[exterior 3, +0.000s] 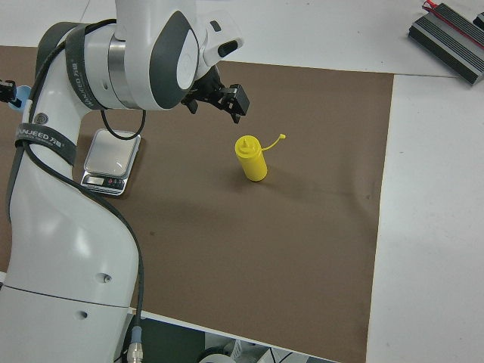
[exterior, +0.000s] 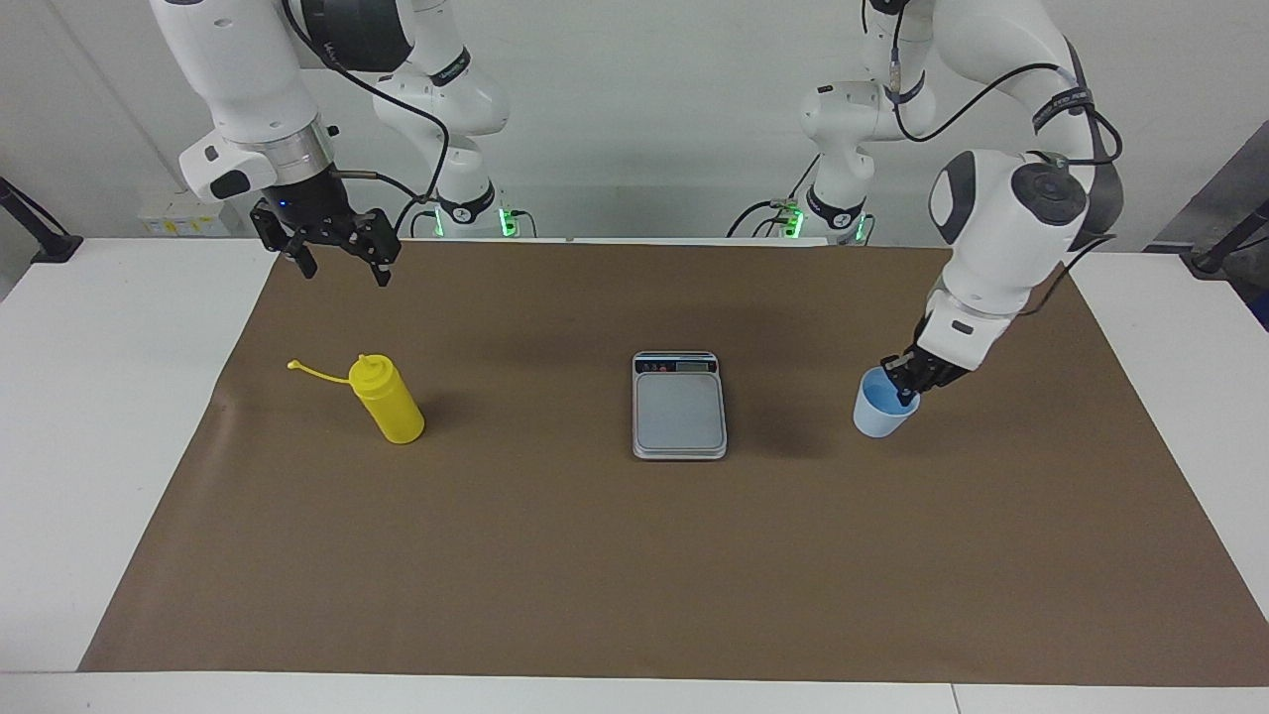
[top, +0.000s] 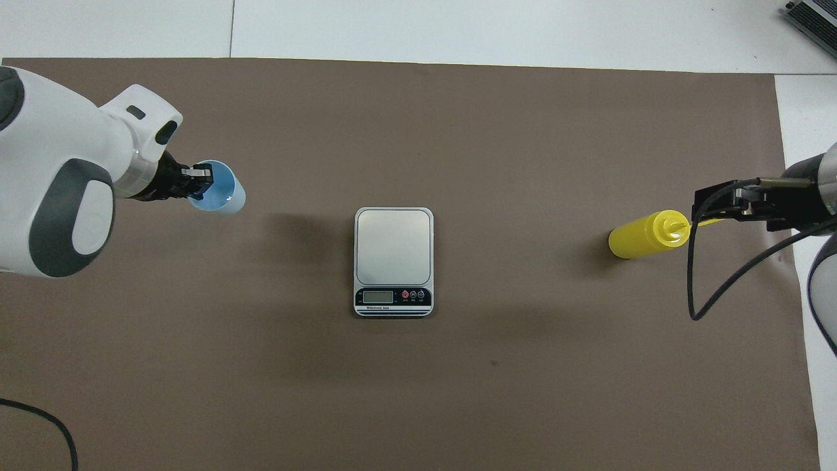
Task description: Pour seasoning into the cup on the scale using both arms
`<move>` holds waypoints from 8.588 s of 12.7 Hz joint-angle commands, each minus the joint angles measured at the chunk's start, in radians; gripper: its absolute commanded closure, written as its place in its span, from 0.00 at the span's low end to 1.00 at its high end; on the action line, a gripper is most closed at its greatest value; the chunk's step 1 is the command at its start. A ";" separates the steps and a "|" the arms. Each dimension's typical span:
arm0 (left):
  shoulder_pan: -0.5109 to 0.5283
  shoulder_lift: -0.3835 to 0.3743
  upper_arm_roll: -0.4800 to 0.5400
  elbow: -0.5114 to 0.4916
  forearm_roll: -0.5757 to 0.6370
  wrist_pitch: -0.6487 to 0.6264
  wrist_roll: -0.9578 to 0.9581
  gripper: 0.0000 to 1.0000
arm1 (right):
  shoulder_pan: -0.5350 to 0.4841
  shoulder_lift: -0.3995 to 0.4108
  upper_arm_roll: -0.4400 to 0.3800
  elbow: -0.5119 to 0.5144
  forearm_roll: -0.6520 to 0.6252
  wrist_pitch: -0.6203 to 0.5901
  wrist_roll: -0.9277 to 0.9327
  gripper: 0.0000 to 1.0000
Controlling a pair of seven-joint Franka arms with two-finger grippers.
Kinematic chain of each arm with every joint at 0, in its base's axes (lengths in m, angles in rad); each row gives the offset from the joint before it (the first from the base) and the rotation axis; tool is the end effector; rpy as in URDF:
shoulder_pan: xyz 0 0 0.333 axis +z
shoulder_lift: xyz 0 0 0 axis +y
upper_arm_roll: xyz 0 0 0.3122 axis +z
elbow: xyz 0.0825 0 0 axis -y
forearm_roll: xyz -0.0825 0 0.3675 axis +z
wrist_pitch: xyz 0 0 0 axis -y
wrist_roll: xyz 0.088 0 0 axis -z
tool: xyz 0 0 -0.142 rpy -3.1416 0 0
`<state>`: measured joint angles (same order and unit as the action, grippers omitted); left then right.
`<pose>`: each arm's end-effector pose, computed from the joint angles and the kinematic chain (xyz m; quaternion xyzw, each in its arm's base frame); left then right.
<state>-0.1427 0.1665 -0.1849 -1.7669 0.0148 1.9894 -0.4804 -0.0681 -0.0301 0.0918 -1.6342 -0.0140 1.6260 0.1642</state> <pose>0.5715 -0.1877 0.4387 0.9967 0.0752 0.0238 0.0193 0.5341 0.0114 0.5777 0.9975 -0.0699 0.0116 0.0073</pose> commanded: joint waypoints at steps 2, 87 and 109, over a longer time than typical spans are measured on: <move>-0.130 0.008 0.015 0.017 0.025 0.006 -0.162 1.00 | -0.012 -0.027 0.005 -0.033 0.005 0.026 -0.002 0.00; 0.184 -0.191 0.085 0.199 -0.045 -0.488 0.494 0.00 | -0.299 0.263 0.005 -0.501 1.422 0.388 -2.150 0.88; 0.192 -0.223 0.088 0.161 -0.045 -0.483 0.497 0.00 | 0.079 0.091 0.014 -0.173 0.380 0.460 -1.394 1.00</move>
<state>0.0357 -0.0438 -0.0902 -1.6026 -0.0185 1.5211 0.0255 -0.0086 0.0670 0.0986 -1.8421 0.4390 2.0855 -1.3346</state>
